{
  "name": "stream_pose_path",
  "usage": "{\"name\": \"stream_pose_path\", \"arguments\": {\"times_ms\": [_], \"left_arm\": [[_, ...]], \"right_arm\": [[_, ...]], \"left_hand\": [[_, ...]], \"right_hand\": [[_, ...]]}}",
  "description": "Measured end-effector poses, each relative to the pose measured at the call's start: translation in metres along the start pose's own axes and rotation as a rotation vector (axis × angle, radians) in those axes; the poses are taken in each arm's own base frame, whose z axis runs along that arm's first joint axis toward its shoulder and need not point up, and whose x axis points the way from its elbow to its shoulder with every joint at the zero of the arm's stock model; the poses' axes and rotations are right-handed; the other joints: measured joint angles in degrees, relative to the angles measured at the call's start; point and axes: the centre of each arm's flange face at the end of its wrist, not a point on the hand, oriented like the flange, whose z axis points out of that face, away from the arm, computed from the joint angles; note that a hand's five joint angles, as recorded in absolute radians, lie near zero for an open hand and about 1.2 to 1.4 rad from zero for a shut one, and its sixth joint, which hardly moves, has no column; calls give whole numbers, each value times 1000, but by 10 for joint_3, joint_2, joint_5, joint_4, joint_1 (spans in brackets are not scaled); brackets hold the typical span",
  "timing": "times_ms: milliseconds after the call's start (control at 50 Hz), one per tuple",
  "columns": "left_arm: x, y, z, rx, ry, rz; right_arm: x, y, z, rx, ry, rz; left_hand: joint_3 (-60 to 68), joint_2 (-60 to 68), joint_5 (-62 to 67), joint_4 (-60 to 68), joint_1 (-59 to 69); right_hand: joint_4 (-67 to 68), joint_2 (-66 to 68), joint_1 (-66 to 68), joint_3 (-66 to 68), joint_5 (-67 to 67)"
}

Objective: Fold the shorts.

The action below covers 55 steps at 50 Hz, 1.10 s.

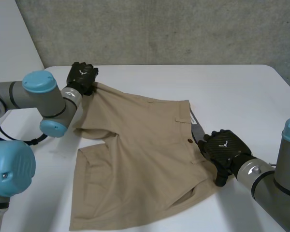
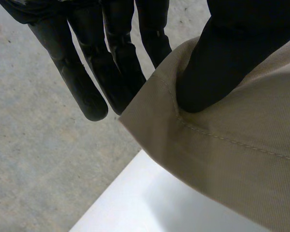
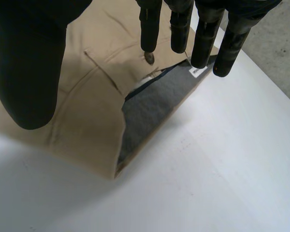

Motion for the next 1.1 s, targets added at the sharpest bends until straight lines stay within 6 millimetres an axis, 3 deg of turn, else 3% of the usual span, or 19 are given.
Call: {"name": "stream_pose_path", "arguments": {"times_ms": [40,120,180,200,320,440,520,700,760,780,820,860,880,920,980,1100], "left_arm": [[2,0,-2,7,6,1],[11,0,-11,26,50,-1],[14,-1,-15,39,66,0],[15,-4,-16,51,69,2],[6,-20,-23,54,29,6],[-4,-39,-46,-2,13,-5],[-7,-58,-87,-93,45,-31],[7,-75,-168,-274,141,-139],[11,-78,-184,-304,159,-168],[16,-82,-204,-340,176,-206],[19,-84,-220,-368,187,-238],[22,-85,-235,-397,196,-269],[23,-85,-241,-408,199,-279],[27,-85,-257,-438,208,-305],[30,-85,-268,-460,214,-320],[43,-83,-309,-539,234,-349]], "right_arm": [[-1,1,0,-2,-3,0],[-2,2,1,-7,-8,0],[-3,2,1,-8,-10,0],[-3,2,1,-8,-11,-1],[-3,2,0,-5,-12,-6],[-1,1,-1,-3,-14,-12],[-2,3,-2,-10,-25,-38],[-7,9,-5,-30,-52,-108],[-8,10,-5,-33,-56,-116],[-9,10,-5,-34,-59,-123],[-9,10,-5,-32,-59,-126],[-9,10,-5,-28,-57,-126],[-8,10,-5,-25,-55,-126],[-7,8,-3,-14,-51,-123],[-7,7,-3,-7,-47,-121],[3,-3,6,60,6,-72]], "left_hand": [[-21,-22,-1,-22,-2],[-272,-281,-242,-277,-283],[-280,-286,-249,-283,-288],[-455,-462,-432,-464,-459],[-487,-493,-467,-495,-469],[-487,-493,-467,-495,-469],[-487,-493,-467,-495,-469],[-486,-492,-464,-494,-469],[-485,-491,-460,-494,-467],[-485,-485,-451,-489,-467],[-485,-481,-445,-482,-467],[-485,-480,-444,-480,-467],[-485,-480,-442,-480,-467],[-485,-480,-442,-480,-467],[-485,-480,-442,-480,-467],[-485,-480,-442,-480,-467]], "right_hand": [[0,0,0,0,0],[0,0,0,0,0],[0,0,0,0,0],[0,0,0,0,0],[0,0,0,1,1],[2,2,2,8,9],[11,2,2,22,20],[58,57,46,71,58],[97,96,80,108,94],[183,184,155,193,174],[305,308,252,315,293],[305,308,252,315,293],[440,439,338,447,418],[514,513,382,515,489],[514,513,382,515,489],[526,519,411,522,506]]}}
